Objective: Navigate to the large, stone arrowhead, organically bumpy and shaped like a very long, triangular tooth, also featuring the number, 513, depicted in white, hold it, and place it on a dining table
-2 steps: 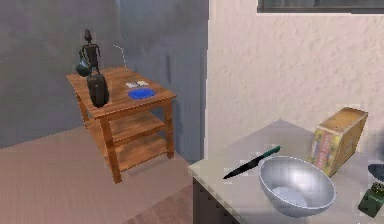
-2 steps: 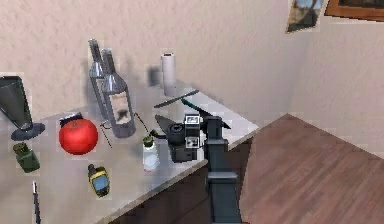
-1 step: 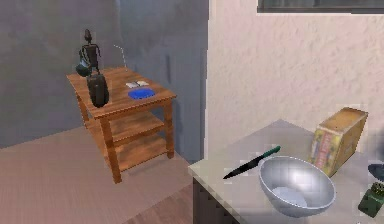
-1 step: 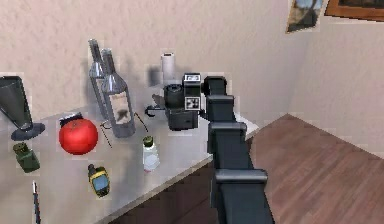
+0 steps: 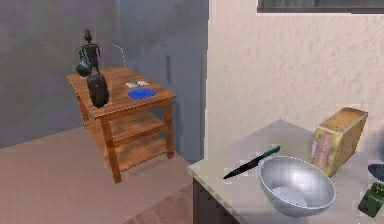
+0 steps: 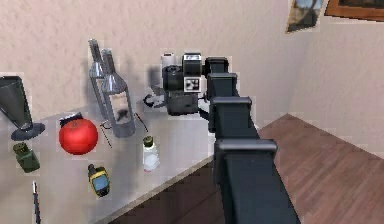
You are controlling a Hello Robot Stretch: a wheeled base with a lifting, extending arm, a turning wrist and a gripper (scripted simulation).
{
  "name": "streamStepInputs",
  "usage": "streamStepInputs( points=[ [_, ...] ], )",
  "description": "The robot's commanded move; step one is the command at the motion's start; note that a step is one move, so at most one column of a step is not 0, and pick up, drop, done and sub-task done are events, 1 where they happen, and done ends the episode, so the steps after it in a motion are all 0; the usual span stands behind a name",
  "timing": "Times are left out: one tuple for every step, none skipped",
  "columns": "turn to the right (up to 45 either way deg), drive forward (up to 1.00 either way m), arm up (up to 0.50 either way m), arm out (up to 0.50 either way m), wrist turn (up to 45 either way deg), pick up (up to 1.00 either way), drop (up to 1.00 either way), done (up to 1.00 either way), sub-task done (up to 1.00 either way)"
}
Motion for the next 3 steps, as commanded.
streamStepInputs(
  points=[
    [0.0, 0.0, 0.0, 0.0, -45.0, 0.0, 0.0, 0.0, 0.0],
    [0.0, 0.0, 0.0, 0.0, -45.0, 0.0, 0.0, 0.0, 0.0],
    [0.0, 0.0, 0.0, 0.0, -24.0, 0.0, 0.0, 0.0, 0.0]
  ],
)
